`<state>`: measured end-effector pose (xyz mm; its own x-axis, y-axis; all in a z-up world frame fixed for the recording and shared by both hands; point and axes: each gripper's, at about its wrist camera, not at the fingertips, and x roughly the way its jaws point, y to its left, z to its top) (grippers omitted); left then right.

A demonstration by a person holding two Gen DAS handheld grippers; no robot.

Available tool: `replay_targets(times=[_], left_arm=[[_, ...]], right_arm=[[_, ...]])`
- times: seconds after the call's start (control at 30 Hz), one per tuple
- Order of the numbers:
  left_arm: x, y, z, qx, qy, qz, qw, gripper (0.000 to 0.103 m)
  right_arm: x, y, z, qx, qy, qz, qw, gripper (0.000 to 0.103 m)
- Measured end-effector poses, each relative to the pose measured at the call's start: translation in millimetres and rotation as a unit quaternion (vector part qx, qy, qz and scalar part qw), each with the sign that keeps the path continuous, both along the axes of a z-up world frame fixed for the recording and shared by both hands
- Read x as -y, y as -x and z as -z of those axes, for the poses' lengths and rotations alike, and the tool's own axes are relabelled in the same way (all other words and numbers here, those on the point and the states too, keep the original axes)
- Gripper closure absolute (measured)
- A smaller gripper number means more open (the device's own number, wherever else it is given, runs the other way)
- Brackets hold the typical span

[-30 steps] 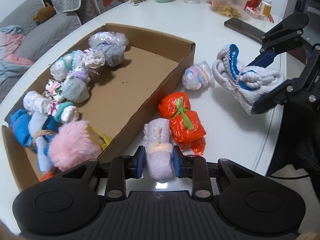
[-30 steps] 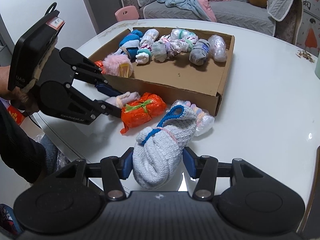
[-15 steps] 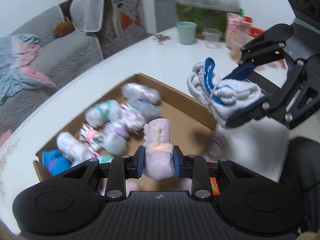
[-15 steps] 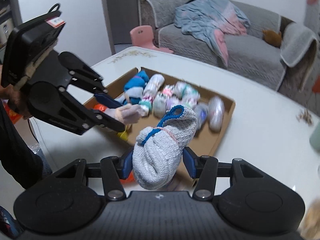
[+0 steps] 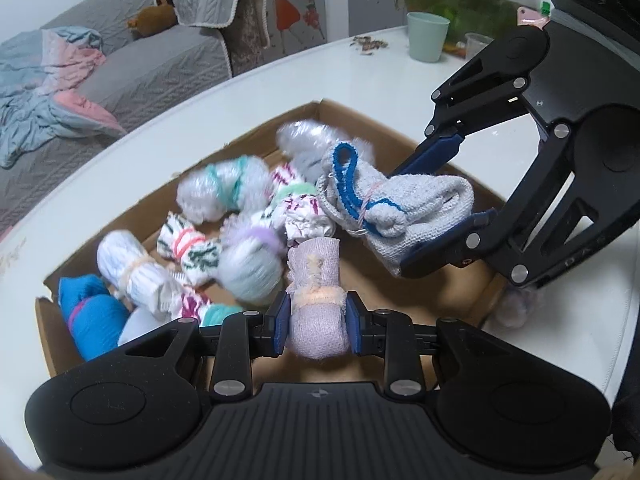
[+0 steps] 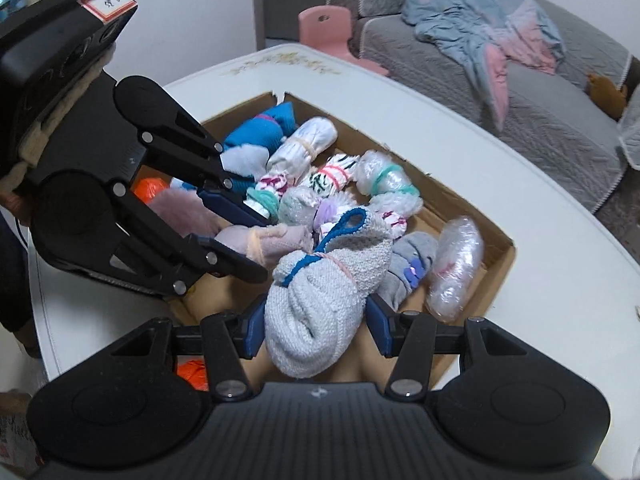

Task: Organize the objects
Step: 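Carry the lavender sock and white knit sock into the box with both grippers, then open both grippers to release the socks in the box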

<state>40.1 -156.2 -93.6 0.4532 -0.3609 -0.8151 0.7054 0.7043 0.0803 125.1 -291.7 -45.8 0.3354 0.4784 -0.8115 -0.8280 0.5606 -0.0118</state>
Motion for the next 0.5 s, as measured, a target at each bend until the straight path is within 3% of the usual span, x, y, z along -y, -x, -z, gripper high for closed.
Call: replay_targets(times=[0.23, 0.5], left_arm=[[-3, 2, 14, -0.004, -0.001, -0.006, 1.0, 0.067], [-7, 3, 19, -0.002, 0.002, -0.009, 1.0, 0.067]], right_arm=[[-6, 0, 24, -0.015, 0.01, -0.017, 1.0, 0.055], [-12, 0, 28, -0.015, 0.011, -0.022, 1.0, 0.055]])
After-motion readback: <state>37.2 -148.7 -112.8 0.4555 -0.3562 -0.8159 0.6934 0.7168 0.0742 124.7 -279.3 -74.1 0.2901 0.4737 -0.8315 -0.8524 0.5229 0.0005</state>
